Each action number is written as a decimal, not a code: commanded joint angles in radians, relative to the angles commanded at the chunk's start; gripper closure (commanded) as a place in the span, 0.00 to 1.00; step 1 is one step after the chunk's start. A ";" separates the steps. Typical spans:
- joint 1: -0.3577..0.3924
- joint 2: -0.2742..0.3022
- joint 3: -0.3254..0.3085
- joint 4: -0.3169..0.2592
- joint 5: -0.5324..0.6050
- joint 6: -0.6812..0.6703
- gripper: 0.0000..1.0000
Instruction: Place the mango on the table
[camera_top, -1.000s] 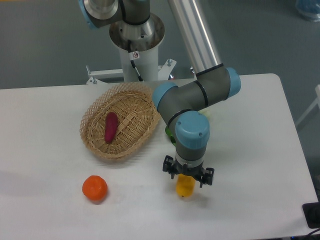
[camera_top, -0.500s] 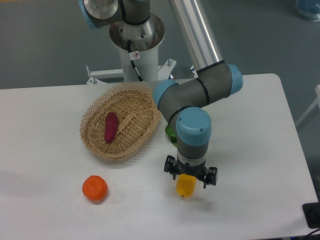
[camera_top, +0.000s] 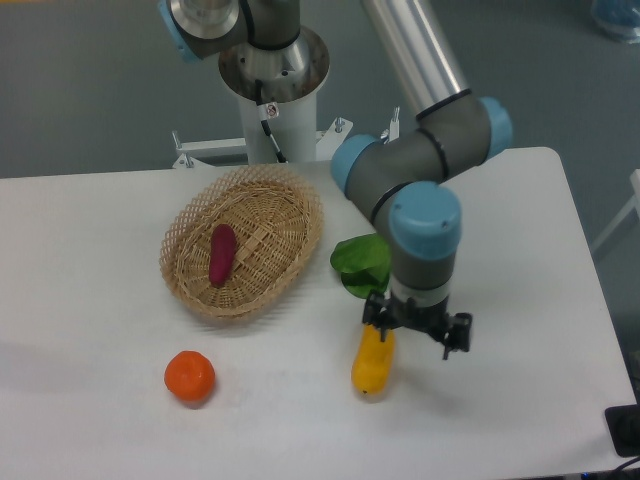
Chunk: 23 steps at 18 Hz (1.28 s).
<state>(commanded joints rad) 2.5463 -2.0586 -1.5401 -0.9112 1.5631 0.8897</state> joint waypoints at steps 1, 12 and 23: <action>0.003 0.002 0.002 -0.002 0.000 0.009 0.00; 0.121 0.095 -0.081 -0.066 0.000 0.396 0.00; 0.164 0.101 -0.080 -0.094 -0.005 0.531 0.00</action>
<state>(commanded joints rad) 2.7105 -1.9574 -1.6199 -1.0048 1.5585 1.4203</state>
